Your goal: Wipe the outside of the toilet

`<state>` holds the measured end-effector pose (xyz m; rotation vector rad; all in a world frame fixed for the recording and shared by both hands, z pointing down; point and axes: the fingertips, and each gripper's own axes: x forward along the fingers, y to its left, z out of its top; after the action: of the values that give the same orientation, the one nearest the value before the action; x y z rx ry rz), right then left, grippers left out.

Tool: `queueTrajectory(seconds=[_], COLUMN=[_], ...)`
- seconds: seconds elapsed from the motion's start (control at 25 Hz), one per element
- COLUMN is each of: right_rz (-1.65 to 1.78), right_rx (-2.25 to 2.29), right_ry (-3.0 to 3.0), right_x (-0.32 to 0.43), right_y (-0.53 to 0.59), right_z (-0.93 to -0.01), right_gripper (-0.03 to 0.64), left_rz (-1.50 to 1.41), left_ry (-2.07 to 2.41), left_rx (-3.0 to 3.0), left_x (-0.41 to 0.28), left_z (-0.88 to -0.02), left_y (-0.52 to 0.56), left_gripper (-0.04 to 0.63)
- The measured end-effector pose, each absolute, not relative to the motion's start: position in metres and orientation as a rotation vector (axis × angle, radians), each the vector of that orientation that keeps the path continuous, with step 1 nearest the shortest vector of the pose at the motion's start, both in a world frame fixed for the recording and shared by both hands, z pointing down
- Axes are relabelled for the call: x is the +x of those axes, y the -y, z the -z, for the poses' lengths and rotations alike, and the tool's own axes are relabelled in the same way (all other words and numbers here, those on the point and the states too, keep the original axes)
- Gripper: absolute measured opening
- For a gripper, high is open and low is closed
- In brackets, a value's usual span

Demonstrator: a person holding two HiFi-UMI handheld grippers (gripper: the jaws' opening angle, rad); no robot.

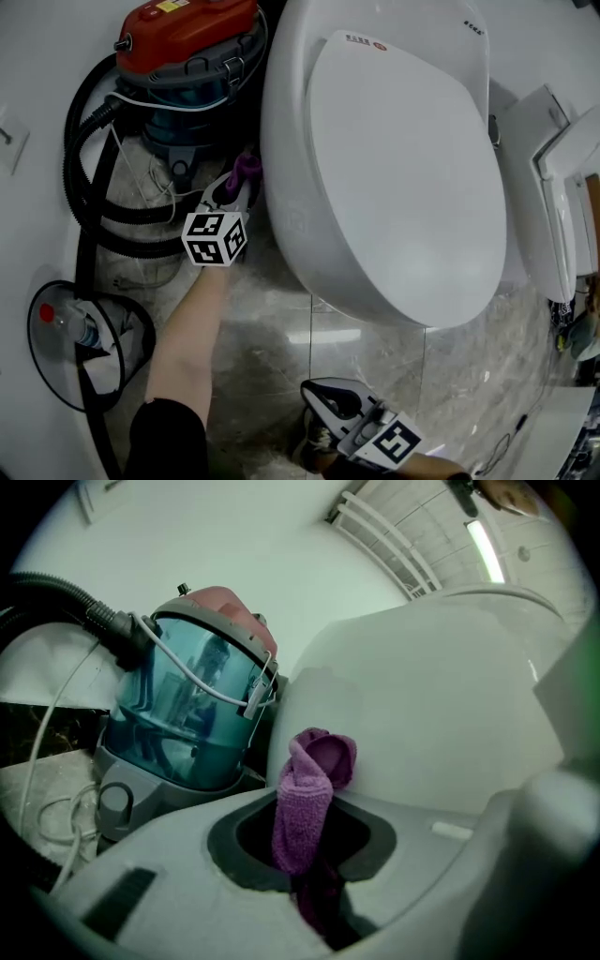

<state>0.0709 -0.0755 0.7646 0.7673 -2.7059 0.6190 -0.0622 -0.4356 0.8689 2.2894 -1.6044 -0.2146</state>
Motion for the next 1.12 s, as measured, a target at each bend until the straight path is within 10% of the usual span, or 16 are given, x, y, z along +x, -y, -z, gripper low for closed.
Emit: queueTrajectory(seconds=[1.12], right_rz=[-0.728], right_rx=[1.147], right_ry=[2.633], right_x=[0.050], right_y=[0.080], right_z=[-0.583], right_gripper=[-0.002], left_rz=[0.087], left_ry=[1.331], left_rx=[2.438], left_x=[-0.038], left_z=[-0.637], left_y=[0.196], left_gripper=[0.057])
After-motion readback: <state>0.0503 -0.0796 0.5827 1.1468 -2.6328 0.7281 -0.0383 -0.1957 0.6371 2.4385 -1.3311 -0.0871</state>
